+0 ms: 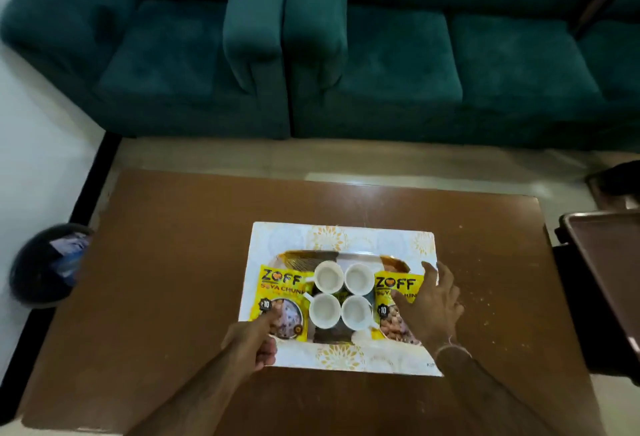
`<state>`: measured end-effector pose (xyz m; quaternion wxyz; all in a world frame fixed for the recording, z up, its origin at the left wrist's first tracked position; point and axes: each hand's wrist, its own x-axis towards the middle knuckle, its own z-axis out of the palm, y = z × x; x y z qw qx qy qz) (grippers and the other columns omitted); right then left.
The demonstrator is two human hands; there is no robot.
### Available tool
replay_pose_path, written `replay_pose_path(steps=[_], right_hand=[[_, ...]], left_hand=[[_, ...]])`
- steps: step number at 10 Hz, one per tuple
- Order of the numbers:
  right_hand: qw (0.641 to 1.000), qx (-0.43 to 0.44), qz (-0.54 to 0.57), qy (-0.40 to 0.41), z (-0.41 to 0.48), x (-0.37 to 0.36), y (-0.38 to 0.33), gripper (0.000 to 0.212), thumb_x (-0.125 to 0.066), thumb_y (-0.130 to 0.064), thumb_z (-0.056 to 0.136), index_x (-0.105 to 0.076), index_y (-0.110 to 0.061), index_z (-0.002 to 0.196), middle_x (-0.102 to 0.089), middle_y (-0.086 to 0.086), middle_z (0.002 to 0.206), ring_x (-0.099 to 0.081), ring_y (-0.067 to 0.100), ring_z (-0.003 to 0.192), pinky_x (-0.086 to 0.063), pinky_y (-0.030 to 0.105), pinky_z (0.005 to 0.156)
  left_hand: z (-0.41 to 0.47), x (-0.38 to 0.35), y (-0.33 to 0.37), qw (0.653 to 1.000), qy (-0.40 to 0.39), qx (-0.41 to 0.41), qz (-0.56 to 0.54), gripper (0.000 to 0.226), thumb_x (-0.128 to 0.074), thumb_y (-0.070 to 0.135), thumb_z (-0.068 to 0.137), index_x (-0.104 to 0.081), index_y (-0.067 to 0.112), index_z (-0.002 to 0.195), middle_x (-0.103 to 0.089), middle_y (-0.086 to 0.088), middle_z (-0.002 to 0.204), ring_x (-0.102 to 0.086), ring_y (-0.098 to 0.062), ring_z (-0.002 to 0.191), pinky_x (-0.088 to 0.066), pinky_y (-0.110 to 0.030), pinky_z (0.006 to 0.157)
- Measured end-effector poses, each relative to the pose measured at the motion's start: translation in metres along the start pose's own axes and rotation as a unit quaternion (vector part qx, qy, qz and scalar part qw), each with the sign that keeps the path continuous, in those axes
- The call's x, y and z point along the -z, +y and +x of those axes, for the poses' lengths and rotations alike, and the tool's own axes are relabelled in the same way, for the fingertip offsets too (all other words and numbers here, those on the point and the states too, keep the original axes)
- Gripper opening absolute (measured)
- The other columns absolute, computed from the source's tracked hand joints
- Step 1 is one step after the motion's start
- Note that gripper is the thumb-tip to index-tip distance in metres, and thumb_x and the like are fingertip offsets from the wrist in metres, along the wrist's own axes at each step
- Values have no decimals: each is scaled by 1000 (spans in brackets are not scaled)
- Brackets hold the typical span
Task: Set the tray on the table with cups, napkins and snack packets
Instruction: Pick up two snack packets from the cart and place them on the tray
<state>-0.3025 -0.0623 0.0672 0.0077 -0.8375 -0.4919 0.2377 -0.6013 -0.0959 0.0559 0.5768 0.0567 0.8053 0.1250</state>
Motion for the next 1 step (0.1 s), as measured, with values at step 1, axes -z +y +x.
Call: replay_pose_path(steps=[1], right_hand=[[996,70,47,-31,0,35,-32,73,-72,-45,85,-41,-19,145,-27,10,158,-37,39,137,-39,50,104]], left_hand=[[-26,11,46,988,74,-115,68,60,-76,65,71,-69,7,57,-69,-6,52,-64,-23,44,-44,-24,47]])
